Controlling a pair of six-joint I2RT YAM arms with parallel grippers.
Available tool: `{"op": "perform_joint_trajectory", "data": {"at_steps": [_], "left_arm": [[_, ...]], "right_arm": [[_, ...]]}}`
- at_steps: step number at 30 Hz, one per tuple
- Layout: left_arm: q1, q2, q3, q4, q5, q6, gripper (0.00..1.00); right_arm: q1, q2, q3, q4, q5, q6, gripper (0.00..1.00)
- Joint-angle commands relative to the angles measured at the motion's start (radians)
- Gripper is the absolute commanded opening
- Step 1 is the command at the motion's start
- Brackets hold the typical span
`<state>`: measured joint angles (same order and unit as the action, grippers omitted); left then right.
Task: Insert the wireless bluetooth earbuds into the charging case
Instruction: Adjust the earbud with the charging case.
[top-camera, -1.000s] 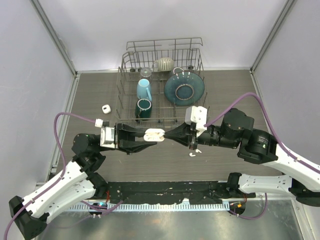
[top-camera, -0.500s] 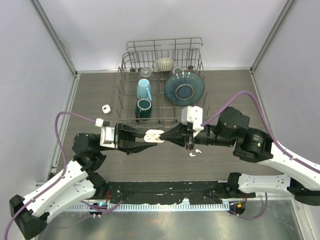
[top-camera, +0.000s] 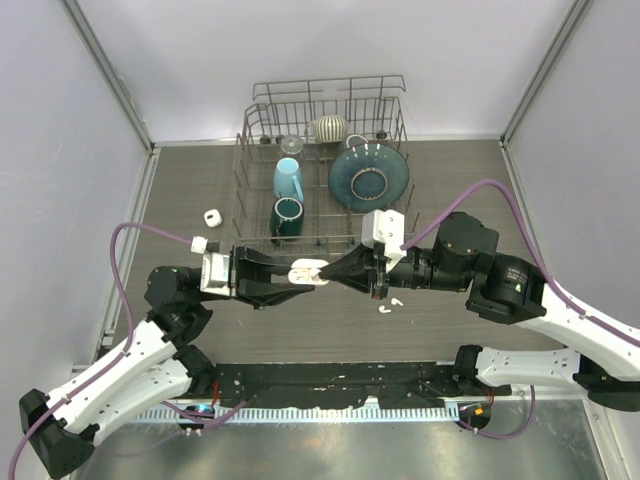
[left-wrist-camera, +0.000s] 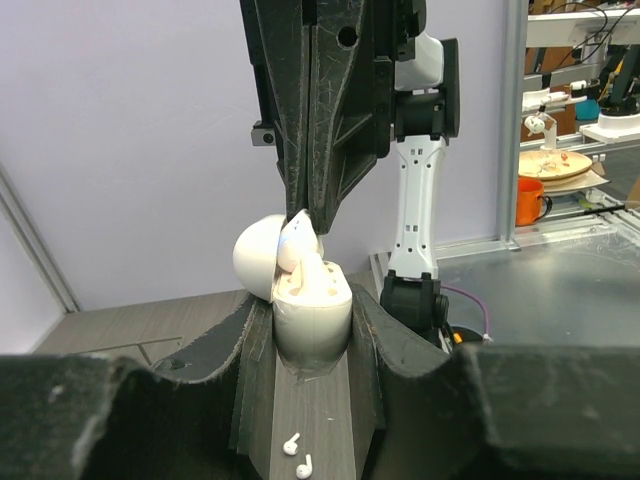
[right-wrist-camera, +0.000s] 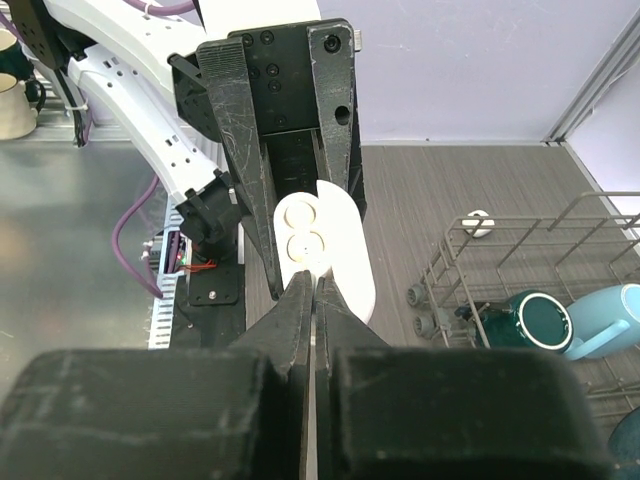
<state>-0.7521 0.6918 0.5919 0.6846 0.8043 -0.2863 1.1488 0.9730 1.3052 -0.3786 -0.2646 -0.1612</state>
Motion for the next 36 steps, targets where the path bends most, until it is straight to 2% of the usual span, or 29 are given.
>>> {"op": "perform_joint_trajectory", "data": {"at_steps": [1, 22, 26, 30, 36], "left_arm": [[-0.009, -0.014, 0.029, 0.052, 0.036, -0.013, 0.0], [-0.01, -0.009, 0.039, 0.082, 0.029, -0.013, 0.0], [-0.01, -0.005, 0.039, 0.092, 0.03, -0.014, 0.0], [-0.01, -0.006, 0.04, 0.098, 0.038, -0.014, 0.0], [-0.01, -0.009, 0.039, 0.101, 0.041, -0.013, 0.0]], "right_arm": [[-0.014, -0.005, 0.04, 0.003, 0.016, -0.029, 0.01], [-0.017, 0.05, 0.085, -0.141, -0.12, -0.11, 0.01], [-0.017, 0.066, 0.088, -0.151, -0.104, -0.118, 0.01], [-0.017, 0.067, 0.085, -0.155, -0.012, -0.121, 0.02], [-0.017, 0.066, 0.086, -0.161, 0.056, -0.13, 0.1]]}}
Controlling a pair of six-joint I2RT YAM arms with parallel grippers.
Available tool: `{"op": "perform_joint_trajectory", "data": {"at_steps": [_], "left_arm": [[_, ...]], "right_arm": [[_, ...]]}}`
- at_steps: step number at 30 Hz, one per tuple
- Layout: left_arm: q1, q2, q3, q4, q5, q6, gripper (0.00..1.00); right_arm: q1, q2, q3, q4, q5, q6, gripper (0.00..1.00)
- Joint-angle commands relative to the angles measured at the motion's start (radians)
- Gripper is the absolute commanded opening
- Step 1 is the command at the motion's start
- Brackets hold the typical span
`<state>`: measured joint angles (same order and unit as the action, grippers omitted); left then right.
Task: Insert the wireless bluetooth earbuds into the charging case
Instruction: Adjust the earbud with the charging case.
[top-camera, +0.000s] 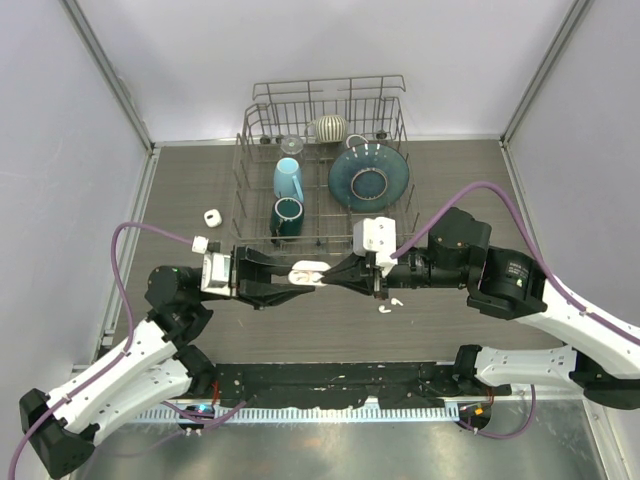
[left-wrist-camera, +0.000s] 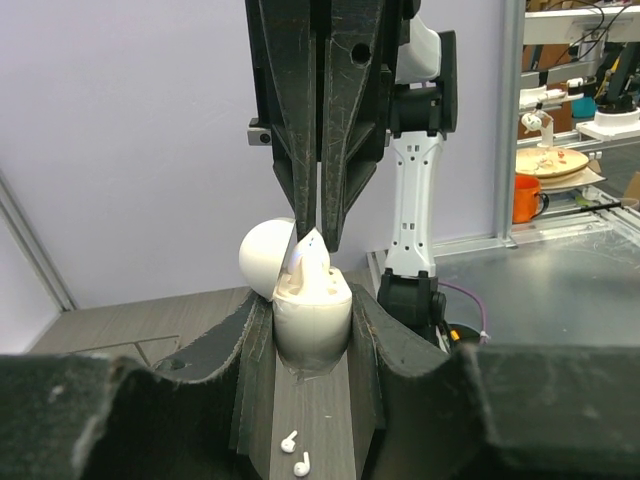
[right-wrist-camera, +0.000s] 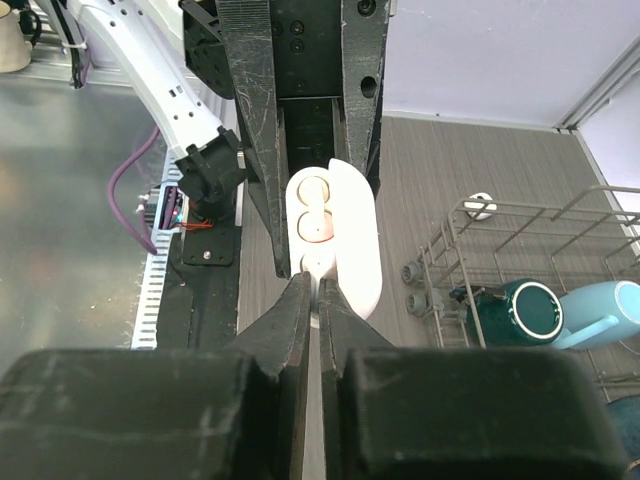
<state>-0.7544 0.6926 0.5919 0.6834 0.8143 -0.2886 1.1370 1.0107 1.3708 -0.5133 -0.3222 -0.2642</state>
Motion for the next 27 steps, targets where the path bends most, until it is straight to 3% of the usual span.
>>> {"op": "perform_joint_trajectory", "data": {"at_steps": [1, 11, 17, 24, 27], "left_arm": [[-0.008, -0.008, 0.039, 0.102, 0.029, -0.011, 0.0], [-0.006, -0.005, 0.039, 0.102, 0.028, -0.007, 0.0], [-0.008, -0.004, 0.039, 0.102, 0.026, -0.006, 0.0], [-0.007, 0.002, 0.04, 0.1, 0.023, -0.001, 0.0], [-0.008, 0.002, 0.034, 0.085, 0.013, 0.006, 0.0]], "right_arm": [[-0.005, 0.029, 0.024, -0.028, 0.124, -0.029, 0.1], [-0.005, 0.034, 0.036, -0.044, 0.149, -0.041, 0.15], [-0.005, 0.031, 0.051, -0.08, 0.129, -0.06, 0.1], [-0.005, 0.022, 0.047, -0.053, 0.14, -0.049, 0.44], [-0.005, -0.012, 0.025, -0.005, 0.143, -0.035, 0.52]]}}
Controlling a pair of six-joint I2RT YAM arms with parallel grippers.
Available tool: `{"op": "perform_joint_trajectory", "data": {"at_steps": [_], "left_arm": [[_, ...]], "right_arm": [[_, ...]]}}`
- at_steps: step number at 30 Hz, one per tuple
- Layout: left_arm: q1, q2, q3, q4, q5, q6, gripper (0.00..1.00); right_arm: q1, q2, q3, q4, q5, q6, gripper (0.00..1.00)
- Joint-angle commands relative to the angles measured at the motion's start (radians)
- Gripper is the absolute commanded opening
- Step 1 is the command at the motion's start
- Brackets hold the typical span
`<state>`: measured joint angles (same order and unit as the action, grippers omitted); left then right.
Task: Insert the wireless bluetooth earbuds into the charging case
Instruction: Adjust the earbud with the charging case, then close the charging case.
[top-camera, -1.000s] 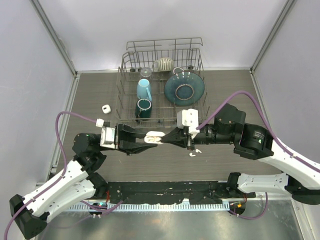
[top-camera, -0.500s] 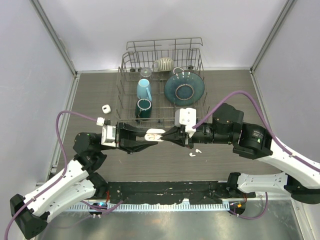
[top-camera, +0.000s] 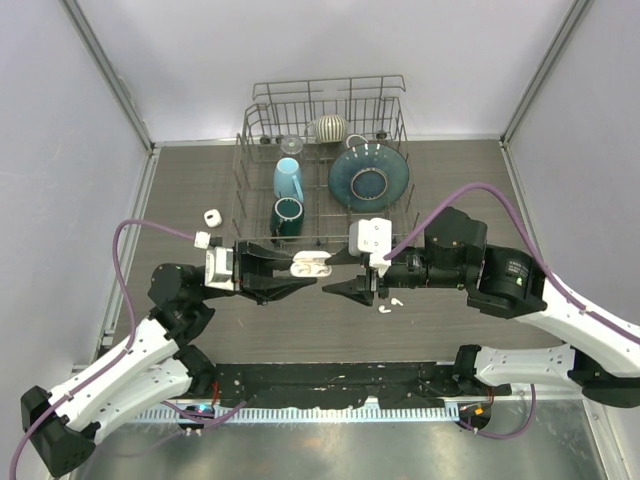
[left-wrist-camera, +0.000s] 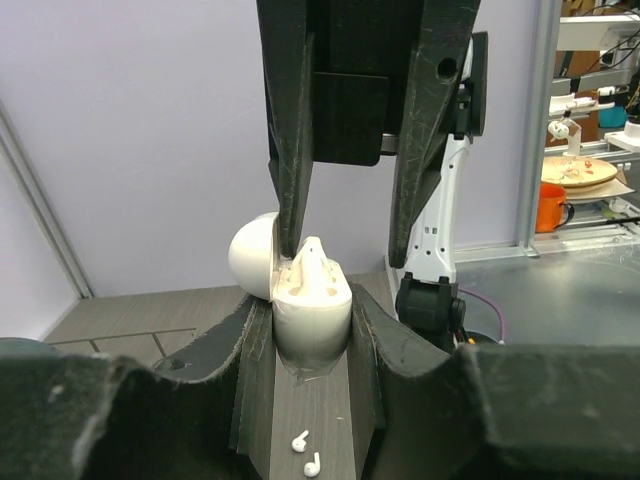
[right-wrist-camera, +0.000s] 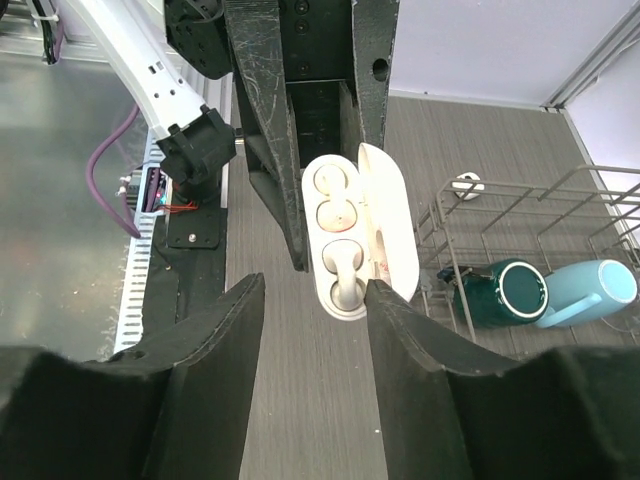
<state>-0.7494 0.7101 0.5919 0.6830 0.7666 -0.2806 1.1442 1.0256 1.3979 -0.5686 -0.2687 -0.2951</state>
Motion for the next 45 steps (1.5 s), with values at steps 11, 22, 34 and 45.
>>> {"op": "perform_joint_trajectory", "data": {"at_steps": [11, 22, 34, 45], "left_arm": [[-0.013, -0.017, 0.026, 0.035, 0.048, 0.02, 0.0], [-0.013, -0.008, 0.032, 0.064, 0.057, 0.0, 0.0], [-0.011, -0.012, 0.031, 0.004, -0.035, 0.04, 0.0], [-0.013, -0.004, 0.026, 0.009, -0.115, 0.047, 0.0]], "right_arm": [[-0.012, -0.202, -0.089, 0.2, 0.126, 0.059, 0.61], [-0.012, -0.09, -0.137, 0.403, 0.445, 0.316, 0.36], [-0.012, -0.045, -0.151, 0.375, 0.145, 0.307, 0.33], [-0.011, -0.042, -0.208, 0.34, 0.065, 0.338, 0.33]]}}
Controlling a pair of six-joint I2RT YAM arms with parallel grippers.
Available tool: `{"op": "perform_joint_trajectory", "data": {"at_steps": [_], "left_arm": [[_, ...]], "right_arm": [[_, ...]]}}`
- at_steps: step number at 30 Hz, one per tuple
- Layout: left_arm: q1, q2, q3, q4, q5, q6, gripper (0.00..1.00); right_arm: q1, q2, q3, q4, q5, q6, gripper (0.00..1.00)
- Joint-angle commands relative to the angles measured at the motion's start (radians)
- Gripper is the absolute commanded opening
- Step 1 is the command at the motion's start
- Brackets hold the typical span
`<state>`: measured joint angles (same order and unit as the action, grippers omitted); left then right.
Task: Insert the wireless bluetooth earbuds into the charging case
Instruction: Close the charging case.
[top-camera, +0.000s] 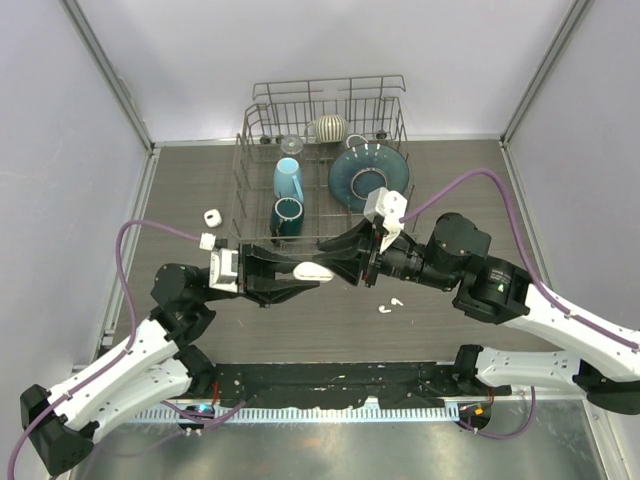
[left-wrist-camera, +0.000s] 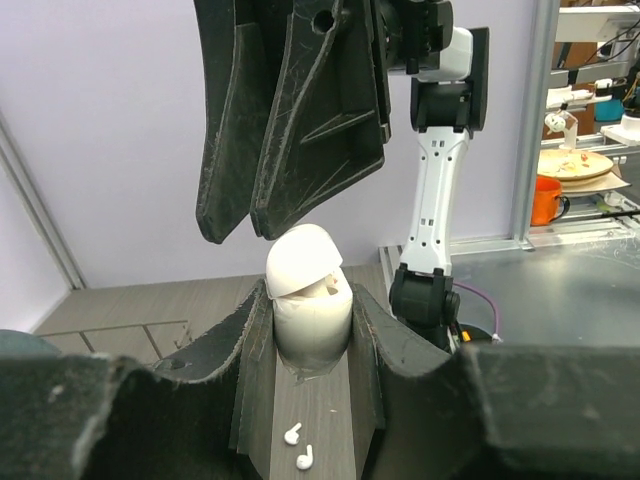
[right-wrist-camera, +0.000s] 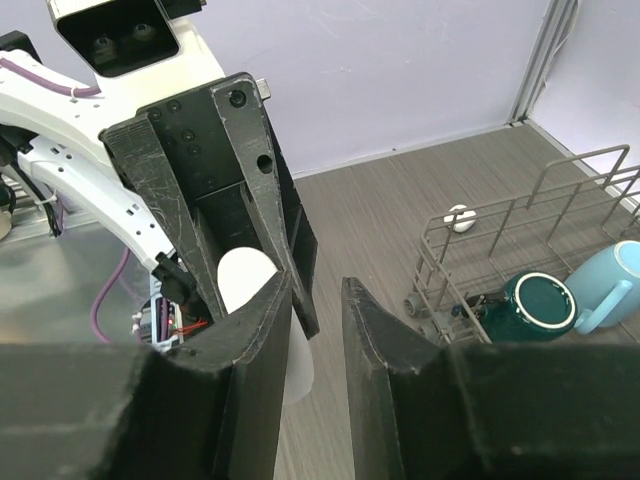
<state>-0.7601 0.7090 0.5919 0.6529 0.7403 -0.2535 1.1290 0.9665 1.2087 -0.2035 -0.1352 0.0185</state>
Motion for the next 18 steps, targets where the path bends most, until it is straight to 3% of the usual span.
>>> {"op": "perform_joint_trajectory", "data": {"at_steps": [1, 8, 18], "left_arm": [[-0.002, -0.005, 0.026, 0.039, -0.094, 0.022, 0.0], [-0.002, -0.02, 0.02, 0.051, -0.186, 0.017, 0.0], [-0.002, -0.045, -0.012, 0.083, -0.383, 0.011, 0.0]], "right_arm": [[0.005, 0.026, -0.018, -0.034, -0.061, 0.032, 0.33], [0.018, 0.054, -0.06, -0.057, -0.029, 0.058, 0.31], [0.149, 0.09, -0.161, 0.027, 0.127, 0.136, 0.29]]}}
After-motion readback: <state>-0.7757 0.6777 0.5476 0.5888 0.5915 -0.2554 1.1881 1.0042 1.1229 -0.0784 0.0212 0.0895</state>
